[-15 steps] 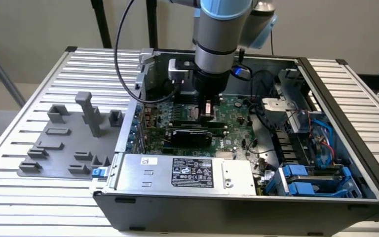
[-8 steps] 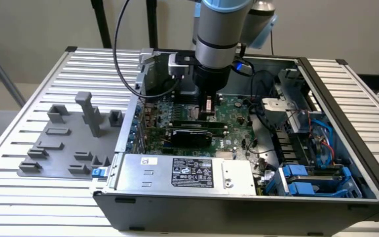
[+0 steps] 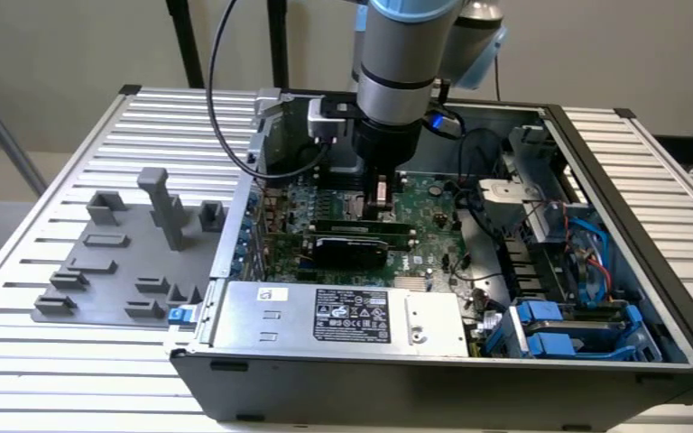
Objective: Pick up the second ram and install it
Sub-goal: 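Press down the second ram until it locks into place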
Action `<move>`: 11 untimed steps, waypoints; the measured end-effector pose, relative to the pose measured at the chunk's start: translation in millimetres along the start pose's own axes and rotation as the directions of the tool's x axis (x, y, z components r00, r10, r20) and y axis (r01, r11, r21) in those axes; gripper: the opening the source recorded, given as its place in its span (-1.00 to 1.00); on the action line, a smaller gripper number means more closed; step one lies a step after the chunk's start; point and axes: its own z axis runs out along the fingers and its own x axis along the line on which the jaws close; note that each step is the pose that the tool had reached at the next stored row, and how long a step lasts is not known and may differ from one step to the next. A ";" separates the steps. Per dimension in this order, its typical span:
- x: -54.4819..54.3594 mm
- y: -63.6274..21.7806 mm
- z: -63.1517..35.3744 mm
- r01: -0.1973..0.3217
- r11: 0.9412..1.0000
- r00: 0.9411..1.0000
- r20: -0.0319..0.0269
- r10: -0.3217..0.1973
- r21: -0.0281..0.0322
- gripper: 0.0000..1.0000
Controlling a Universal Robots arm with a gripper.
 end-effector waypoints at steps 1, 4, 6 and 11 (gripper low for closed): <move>0.0 0.0 0.0 0.000 1.000 1.000 0.000 0.000 0.000 -1.00; 0.0 0.0 0.0 0.000 1.000 1.000 0.000 0.000 0.000 -1.00; 0.0 0.0 0.0 0.000 1.000 1.000 0.000 0.000 0.000 -1.00; -0.3 0.5 1.3 0.000 1.000 1.000 0.001 0.000 0.000 -1.00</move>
